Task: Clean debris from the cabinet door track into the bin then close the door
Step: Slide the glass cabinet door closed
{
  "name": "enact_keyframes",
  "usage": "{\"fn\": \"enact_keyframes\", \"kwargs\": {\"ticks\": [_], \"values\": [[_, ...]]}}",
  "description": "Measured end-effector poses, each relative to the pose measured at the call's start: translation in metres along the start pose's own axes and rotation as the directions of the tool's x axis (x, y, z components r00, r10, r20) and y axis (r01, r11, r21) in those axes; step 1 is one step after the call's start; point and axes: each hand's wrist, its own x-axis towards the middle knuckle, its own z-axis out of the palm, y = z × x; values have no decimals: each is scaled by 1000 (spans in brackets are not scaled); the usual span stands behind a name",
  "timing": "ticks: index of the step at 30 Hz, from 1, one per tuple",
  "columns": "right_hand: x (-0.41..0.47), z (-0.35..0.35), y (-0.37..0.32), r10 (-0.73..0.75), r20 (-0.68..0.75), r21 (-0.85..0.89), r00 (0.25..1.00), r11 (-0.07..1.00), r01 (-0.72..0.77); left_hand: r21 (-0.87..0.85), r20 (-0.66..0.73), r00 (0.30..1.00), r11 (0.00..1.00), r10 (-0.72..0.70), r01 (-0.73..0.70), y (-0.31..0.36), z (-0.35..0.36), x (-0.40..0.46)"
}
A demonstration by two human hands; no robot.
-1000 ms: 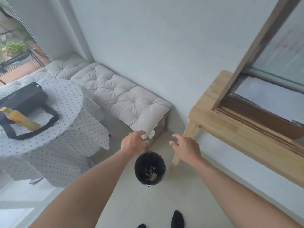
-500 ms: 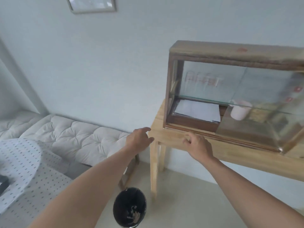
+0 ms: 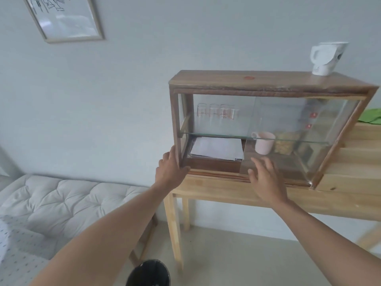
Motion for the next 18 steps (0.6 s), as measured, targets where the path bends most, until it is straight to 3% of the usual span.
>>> {"fn": "enact_keyframes", "kwargs": {"ticks": [3, 8, 18], "values": [[16, -12, 17, -115, -139, -182, 984, 979, 89, -43, -26, 1000, 999, 1, -2, 3, -2, 14], [50, -27, 51, -280, -188, -385, 941, 903, 192, -79, -39, 998, 995, 52, -55, 7, -1, 26], [94, -25, 84, -393, -134, -527, 910, 806, 270, -133, -72, 996, 989, 56, -66, 3, 4, 36]]}}
